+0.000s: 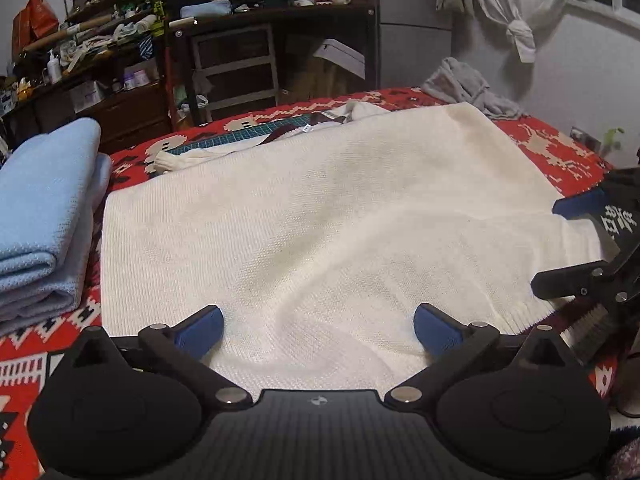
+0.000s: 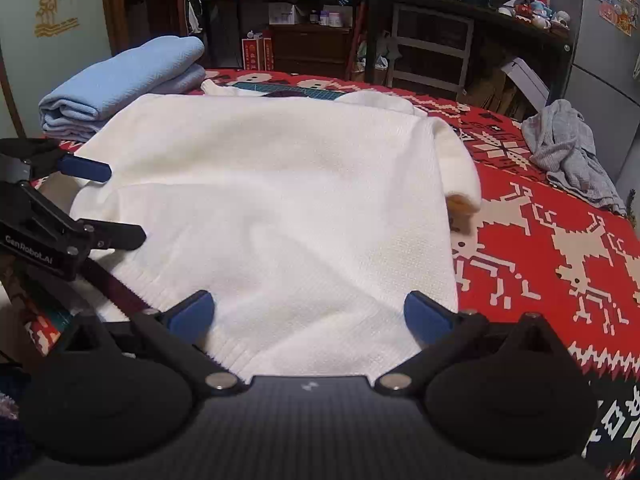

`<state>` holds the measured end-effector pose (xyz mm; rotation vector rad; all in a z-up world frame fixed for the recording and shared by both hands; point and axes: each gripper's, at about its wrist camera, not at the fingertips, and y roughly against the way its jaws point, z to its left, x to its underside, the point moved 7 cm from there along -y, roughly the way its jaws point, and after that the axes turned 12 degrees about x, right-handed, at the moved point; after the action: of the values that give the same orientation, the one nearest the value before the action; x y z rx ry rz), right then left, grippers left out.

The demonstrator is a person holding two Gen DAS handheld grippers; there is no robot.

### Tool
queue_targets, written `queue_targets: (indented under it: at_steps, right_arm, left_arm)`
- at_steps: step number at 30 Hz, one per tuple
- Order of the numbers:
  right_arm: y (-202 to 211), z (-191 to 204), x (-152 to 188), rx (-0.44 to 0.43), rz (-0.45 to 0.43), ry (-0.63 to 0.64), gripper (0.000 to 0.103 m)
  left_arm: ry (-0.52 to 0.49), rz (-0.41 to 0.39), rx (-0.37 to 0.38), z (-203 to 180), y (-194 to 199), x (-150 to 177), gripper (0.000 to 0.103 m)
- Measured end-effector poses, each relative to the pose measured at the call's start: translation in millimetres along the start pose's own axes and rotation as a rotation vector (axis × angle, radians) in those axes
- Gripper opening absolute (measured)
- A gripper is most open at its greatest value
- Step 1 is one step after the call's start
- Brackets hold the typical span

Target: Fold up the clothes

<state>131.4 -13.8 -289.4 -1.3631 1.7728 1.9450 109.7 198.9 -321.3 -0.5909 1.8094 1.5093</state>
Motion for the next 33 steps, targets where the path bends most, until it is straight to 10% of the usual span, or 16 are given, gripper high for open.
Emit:
queue_targets:
  at_steps: [24,33]
  right_arm:
    - [4.2,-1.8,-2.0,-0.015,-0.051,0.016,0.102]
    - [34.9,-39.1,-64.4,-0.063,-0.105,-0.009,0.098]
  left_arm:
    - [-0.060,0.047,0.148,3.8,0.0,-9.4,0.097]
    - [-0.189,-0.060,0.131,43.6,45.7,-91.9,0.079]
